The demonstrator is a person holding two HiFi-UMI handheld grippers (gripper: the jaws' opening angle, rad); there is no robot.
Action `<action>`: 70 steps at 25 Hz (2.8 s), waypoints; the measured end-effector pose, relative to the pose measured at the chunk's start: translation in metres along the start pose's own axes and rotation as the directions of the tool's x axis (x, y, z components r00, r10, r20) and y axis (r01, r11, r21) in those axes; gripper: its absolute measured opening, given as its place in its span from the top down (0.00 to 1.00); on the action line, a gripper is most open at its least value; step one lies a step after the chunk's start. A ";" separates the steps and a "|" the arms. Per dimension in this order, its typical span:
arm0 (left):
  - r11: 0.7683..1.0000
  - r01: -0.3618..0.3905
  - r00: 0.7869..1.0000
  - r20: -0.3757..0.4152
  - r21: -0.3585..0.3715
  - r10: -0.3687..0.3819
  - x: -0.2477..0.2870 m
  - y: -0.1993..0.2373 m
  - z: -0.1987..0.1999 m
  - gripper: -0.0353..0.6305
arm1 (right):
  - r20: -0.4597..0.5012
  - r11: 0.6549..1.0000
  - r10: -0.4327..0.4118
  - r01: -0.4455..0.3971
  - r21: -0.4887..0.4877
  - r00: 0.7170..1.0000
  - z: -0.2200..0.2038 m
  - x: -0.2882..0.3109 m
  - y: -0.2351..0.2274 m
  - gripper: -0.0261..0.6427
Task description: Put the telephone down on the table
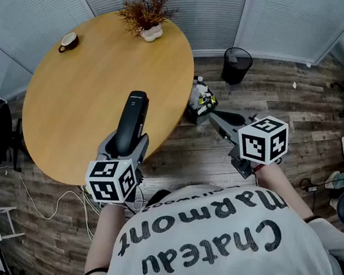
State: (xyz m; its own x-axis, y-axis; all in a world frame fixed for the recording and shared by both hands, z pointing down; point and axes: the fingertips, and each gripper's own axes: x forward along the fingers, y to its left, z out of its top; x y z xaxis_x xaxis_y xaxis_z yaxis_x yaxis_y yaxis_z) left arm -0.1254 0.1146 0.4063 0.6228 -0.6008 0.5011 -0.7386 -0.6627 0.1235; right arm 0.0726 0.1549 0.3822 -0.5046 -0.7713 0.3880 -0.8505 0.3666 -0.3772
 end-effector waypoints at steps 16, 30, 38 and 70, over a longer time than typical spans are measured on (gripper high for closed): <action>1.000 -0.012 0.999 0.029 -0.019 0.012 -0.007 0.012 0.011 0.48 | 0.034 1.000 0.000 -0.001 0.023 0.999 0.003 0.001 0.000 0.94; 0.999 0.048 0.998 0.039 0.001 -0.048 0.056 0.020 0.042 0.48 | -0.020 0.995 -0.065 0.066 0.071 0.998 -0.002 0.018 -0.038 0.94; 0.998 0.056 0.997 0.051 -0.018 -0.055 0.118 0.051 0.081 0.48 | -0.083 0.999 -0.022 0.024 0.023 0.996 0.044 0.075 -0.070 0.94; 0.990 -0.063 0.994 0.080 -0.125 0.074 0.149 0.127 0.105 0.48 | -0.183 0.959 0.242 -0.263 -0.104 0.953 0.118 0.247 -0.031 0.94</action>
State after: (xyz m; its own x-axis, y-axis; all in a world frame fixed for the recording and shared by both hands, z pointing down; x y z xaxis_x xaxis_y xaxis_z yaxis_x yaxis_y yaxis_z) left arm -0.0992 -0.1063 0.4065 0.5853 -0.6816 0.4391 -0.8030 -0.5623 0.1977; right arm -0.0080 -0.1083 0.3910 -0.7136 -0.5514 0.4322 -0.6983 0.6089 -0.3762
